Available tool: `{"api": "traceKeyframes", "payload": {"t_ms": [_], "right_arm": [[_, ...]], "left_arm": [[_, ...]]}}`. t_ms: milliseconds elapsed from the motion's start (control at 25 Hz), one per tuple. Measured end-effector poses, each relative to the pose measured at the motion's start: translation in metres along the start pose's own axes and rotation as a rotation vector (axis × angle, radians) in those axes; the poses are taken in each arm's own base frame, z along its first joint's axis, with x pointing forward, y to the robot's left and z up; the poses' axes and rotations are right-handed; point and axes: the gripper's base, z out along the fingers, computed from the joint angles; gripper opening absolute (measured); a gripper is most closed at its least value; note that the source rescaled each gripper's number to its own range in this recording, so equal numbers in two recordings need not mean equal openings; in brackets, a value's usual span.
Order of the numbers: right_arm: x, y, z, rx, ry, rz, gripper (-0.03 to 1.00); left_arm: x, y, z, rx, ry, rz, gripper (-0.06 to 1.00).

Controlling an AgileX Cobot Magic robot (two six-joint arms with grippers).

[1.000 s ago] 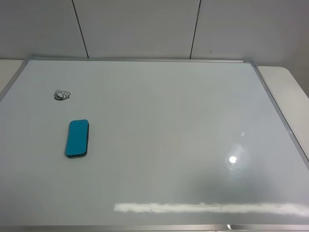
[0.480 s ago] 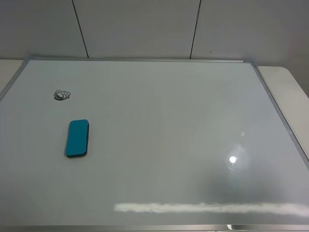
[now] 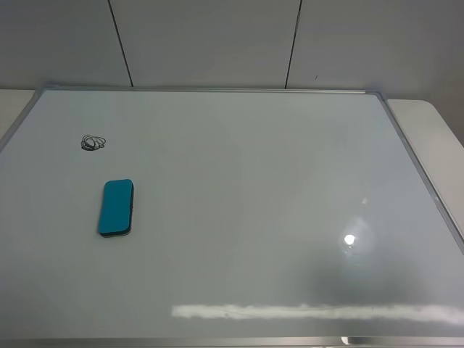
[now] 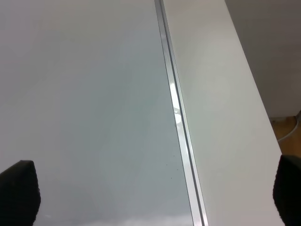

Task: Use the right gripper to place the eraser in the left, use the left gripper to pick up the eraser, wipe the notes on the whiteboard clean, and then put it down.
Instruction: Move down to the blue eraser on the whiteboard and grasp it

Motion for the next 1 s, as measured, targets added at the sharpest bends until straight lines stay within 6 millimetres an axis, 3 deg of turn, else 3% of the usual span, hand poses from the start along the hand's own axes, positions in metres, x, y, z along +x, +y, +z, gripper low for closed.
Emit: {"api": "traceKeyframes", "payload": {"t_ms": [1000], "right_arm": [[0.0, -0.0002, 0.0, 0.002, 0.0, 0.003, 1.0]], "left_arm": [[0.0, 0.0, 0.0, 0.0, 0.0, 0.0, 1.0]]}}
